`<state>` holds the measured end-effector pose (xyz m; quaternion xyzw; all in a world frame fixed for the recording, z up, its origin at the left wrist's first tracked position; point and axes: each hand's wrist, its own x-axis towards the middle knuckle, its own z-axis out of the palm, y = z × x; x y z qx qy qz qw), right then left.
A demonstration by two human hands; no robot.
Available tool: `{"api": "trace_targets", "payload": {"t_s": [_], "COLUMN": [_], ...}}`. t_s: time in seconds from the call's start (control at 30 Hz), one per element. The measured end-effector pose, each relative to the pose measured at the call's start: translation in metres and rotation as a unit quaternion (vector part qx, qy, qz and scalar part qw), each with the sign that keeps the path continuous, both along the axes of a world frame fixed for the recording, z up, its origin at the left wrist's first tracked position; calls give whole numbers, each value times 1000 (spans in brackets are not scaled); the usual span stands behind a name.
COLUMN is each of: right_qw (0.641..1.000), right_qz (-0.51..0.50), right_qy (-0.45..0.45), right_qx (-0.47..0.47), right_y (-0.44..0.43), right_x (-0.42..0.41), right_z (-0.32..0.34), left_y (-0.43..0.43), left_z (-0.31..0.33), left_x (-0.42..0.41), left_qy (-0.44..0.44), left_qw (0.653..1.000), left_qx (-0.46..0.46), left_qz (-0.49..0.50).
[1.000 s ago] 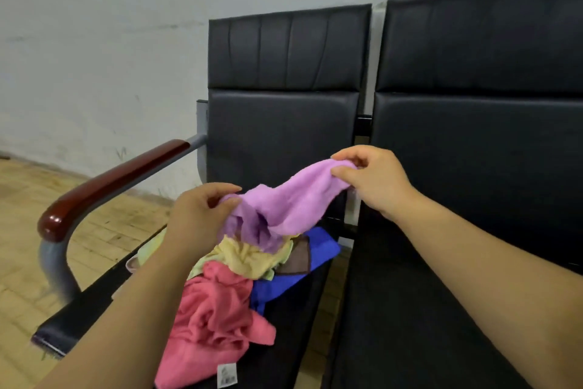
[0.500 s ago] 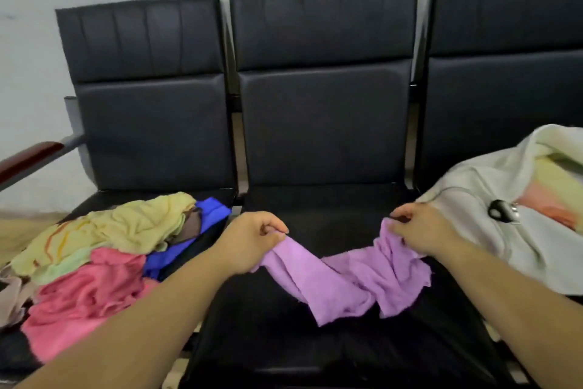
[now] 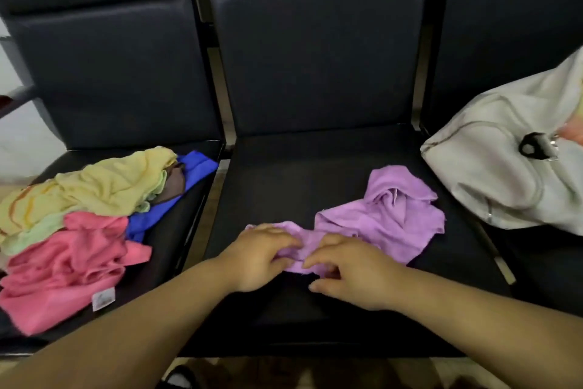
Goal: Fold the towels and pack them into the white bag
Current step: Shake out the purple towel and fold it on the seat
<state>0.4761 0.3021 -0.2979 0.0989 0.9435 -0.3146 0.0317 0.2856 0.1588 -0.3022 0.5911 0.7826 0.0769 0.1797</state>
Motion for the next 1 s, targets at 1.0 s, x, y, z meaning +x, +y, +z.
{"api": "trace_targets", "payload": {"t_s": [1.0], "right_qw": [959], "right_qz": [-50], "right_qy": [76], "right_qx": [-269], "right_y": [49], "right_x": [29], "right_z": [96], "left_y": [15], "left_z": [103], "left_x": [22], "left_qy": [-275], "left_qw": [925], "left_qx": [236], "left_qz": [112]}}
